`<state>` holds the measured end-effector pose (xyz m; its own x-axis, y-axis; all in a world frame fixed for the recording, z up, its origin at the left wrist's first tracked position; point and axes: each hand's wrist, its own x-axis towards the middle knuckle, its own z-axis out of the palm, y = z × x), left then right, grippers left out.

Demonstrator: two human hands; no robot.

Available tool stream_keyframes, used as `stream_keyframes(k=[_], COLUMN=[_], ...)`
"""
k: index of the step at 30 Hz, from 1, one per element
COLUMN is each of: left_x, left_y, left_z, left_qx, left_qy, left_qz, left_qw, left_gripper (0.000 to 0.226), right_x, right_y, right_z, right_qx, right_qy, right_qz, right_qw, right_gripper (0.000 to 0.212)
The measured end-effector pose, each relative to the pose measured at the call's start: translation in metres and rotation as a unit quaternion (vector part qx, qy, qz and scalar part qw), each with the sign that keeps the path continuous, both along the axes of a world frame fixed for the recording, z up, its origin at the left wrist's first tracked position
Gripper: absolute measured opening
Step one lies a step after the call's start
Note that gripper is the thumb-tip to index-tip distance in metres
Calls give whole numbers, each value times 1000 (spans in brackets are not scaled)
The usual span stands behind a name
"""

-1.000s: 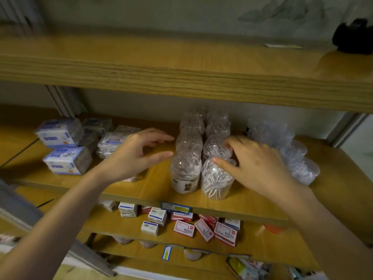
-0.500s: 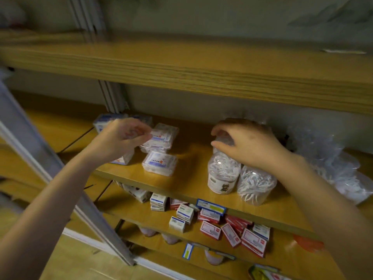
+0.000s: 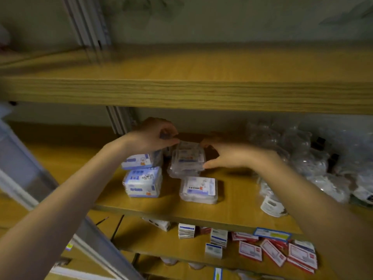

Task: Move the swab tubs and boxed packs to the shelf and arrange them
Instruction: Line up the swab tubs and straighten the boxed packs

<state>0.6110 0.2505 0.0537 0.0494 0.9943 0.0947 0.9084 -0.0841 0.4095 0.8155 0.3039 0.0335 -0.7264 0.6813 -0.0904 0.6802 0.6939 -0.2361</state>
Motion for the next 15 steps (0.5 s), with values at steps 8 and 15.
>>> stream_keyframes(k=[8, 15], left_x=[-23, -23], left_y=[69, 98], left_z=[-18, -33], left_qx=[-83, -181], left_qy=[105, 178], left_qz=[-55, -95], left_qw=[989, 963], left_gripper=[31, 59], right_x=[-24, -6], right_y=[2, 15], right_z=[-16, -9], right_qx=[-21, -23], right_qy=[-35, 20], right_qz=[-44, -111], right_qw=[998, 993], right_gripper=[71, 73])
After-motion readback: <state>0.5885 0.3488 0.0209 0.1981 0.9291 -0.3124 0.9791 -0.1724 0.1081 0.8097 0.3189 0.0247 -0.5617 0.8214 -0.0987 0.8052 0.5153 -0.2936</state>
